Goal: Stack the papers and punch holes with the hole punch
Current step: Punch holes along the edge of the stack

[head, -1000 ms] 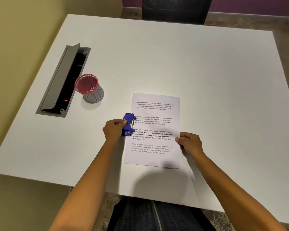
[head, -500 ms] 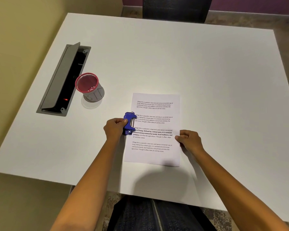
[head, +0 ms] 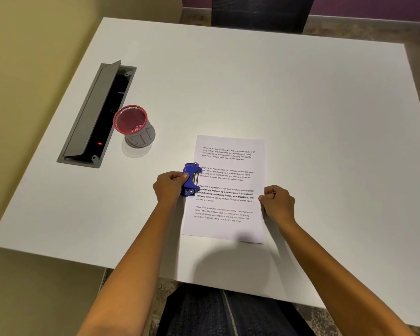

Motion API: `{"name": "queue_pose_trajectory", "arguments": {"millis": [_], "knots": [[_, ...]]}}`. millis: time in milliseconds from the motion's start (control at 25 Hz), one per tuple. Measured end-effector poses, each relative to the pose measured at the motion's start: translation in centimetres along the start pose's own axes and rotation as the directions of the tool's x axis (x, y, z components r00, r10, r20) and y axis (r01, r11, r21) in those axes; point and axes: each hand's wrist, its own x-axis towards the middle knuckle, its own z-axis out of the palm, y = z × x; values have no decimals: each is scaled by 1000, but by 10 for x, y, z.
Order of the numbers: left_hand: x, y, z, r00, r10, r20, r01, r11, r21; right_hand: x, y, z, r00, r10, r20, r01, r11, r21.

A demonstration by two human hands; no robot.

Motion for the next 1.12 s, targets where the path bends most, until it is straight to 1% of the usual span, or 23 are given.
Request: {"name": "queue_pose_trajectory", "arguments": {"millis": [120,320,480,600,760,840,960,1120], "knots": [[1,0,-1,1000,-2,9,2,1000,2,1,4,0,1000,-29,5,29,1000,2],[2,-1,-2,1000,-2,31,3,1000,-15,3,7,-4,999,-37,38,36,999,28],[3,1,-3,998,-20,54,20,1000,-8,5,8,-7,998,-14,58,12,999,34],[7,0,-5,995,-25,95,19,998,61,6,8,-7,997,0,72,-4,999,48],[12,3,-5,990,-50,130,37,994,101,7,9,-7,997,1,72,-5,999,51],[12,3,-3,993,-41,113,26,991,132,7,10,-7,997,0,75,-4,999,53],[15,5,-1,994,-66,82,51,983,176,8,9,-8,996,4,85,-9,999,52],[23,12,1,991,-126,32,110,944,310,8,8,-9,995,8,97,-13,999,44]]}}
